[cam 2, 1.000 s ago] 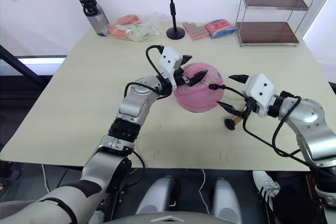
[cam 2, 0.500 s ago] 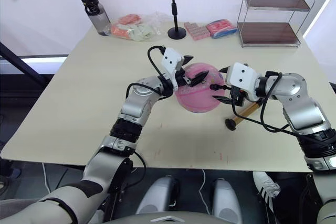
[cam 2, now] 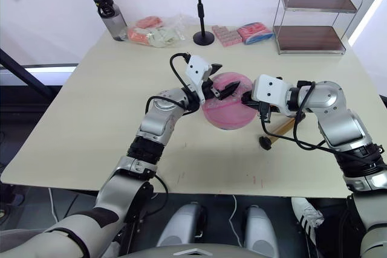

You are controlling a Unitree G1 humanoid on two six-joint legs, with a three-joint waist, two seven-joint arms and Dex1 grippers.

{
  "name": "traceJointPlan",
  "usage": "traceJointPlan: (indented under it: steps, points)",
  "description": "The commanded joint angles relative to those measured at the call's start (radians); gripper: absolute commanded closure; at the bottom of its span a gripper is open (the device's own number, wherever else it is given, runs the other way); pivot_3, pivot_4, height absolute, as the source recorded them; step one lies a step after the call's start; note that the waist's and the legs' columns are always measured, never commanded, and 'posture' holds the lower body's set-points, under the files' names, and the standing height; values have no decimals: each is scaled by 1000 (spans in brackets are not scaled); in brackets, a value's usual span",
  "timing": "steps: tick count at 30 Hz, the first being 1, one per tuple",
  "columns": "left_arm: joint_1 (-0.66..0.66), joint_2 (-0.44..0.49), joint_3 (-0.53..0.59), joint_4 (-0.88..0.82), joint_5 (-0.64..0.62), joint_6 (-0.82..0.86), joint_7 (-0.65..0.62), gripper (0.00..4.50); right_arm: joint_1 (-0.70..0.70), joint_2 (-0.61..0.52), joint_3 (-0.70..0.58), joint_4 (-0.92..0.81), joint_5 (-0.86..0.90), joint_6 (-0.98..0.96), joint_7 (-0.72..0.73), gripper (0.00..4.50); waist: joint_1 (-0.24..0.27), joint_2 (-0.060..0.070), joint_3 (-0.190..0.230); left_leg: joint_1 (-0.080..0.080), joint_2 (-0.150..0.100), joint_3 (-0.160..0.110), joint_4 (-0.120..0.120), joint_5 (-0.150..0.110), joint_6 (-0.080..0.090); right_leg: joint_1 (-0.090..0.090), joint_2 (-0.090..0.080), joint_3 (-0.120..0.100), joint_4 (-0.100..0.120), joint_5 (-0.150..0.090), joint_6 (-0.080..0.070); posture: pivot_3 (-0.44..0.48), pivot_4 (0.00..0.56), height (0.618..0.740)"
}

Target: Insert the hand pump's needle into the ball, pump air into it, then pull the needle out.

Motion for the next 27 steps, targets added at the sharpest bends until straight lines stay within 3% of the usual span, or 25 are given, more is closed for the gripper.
traceJointPlan:
  steps: [1, 13, 27]
  points:
    - [23, -7, -33, 63, 46, 30, 23, 0, -7, -1, -27, -50, 8, 1, -1, 4126, 0, 0, 0, 0, 0, 0, 0, 0, 0, 0, 0, 0, 0, 0, 0, 0, 150, 740]
    - [64, -41, -96, 167, 127, -23, 76, 0, 55, -55, -136, -154, 104, 156, -1, 4126, 10, 0, 0, 0, -2, -5, 0, 0, 0, 5, -3, -6, -3, 0, 0, 0, 150, 740]
    - [64, -57, -97, 262, 134, -70, 107, 0, 77, -155, -216, -215, 185, 237, 15, 4126, 34, 2, -1, -7, -6, -21, 2, 0, 0, 10, -6, -21, -11, 0, 0, 0, 150, 740]
